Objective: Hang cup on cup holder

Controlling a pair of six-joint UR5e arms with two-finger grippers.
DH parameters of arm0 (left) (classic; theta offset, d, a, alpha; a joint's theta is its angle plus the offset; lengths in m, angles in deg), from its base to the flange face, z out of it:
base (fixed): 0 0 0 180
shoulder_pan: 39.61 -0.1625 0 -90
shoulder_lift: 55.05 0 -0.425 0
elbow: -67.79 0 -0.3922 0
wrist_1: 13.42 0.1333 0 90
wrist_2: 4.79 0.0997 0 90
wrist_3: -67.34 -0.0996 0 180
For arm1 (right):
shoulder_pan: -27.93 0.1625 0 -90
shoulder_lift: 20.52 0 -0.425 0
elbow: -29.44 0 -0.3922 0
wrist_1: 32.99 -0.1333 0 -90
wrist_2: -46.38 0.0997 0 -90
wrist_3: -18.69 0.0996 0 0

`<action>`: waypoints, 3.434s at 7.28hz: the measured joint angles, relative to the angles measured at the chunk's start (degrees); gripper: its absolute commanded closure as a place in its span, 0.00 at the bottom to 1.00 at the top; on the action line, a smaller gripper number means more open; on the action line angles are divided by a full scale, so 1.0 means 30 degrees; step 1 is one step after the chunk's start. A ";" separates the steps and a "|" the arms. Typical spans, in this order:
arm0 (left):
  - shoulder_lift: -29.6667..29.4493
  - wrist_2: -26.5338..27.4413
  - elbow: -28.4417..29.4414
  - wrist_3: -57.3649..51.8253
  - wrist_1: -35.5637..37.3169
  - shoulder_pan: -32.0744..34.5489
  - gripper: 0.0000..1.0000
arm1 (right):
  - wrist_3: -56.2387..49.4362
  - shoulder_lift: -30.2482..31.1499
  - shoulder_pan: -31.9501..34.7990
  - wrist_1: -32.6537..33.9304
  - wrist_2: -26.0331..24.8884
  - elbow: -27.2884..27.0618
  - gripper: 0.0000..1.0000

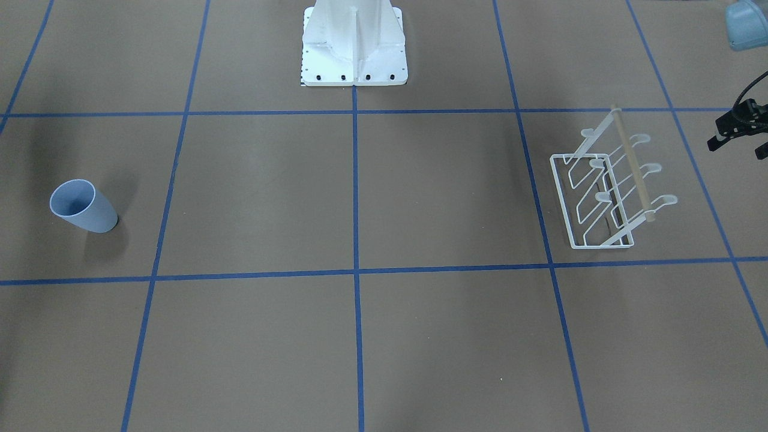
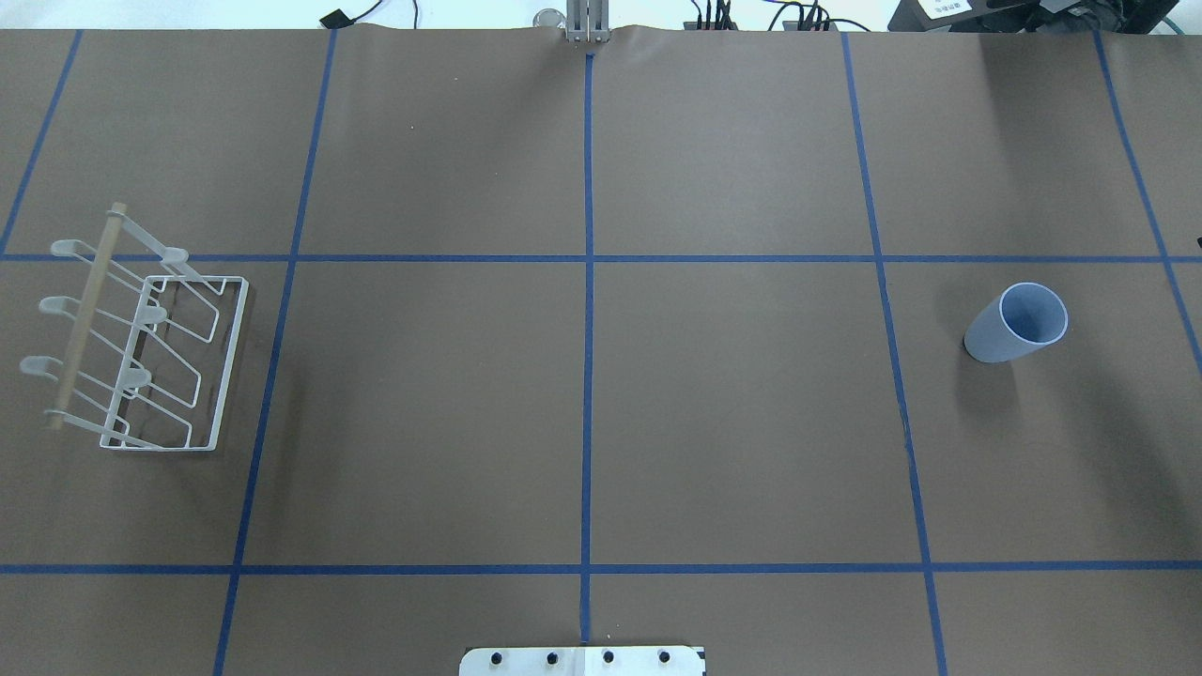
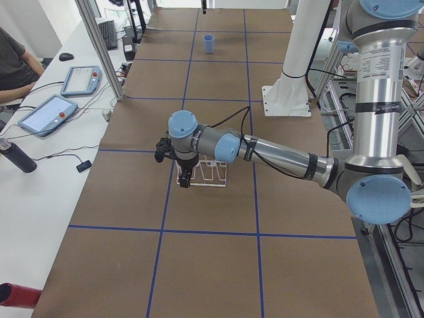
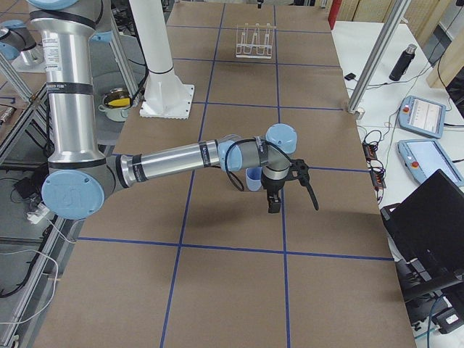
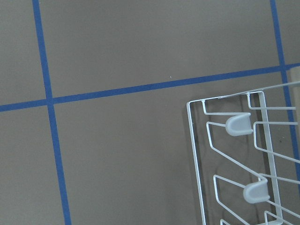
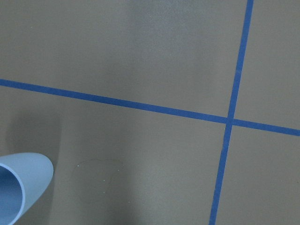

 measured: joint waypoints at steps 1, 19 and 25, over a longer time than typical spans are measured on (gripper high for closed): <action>-0.0051 0.0037 0.0086 0.0007 0.0010 -0.0003 0.02 | -0.0038 -0.0023 -0.0163 -0.0006 0.0032 -0.0015 0.00; -0.0482 0.0116 0.0253 0.0968 0.0039 0.0108 0.02 | 0.2653 -0.1618 -0.5976 -0.0010 -0.0349 0.0248 0.00; -0.0464 0.0116 0.0165 0.0980 0.0022 0.0182 0.02 | 0.2738 -0.1839 -0.6413 0.0012 -0.0728 0.1728 1.00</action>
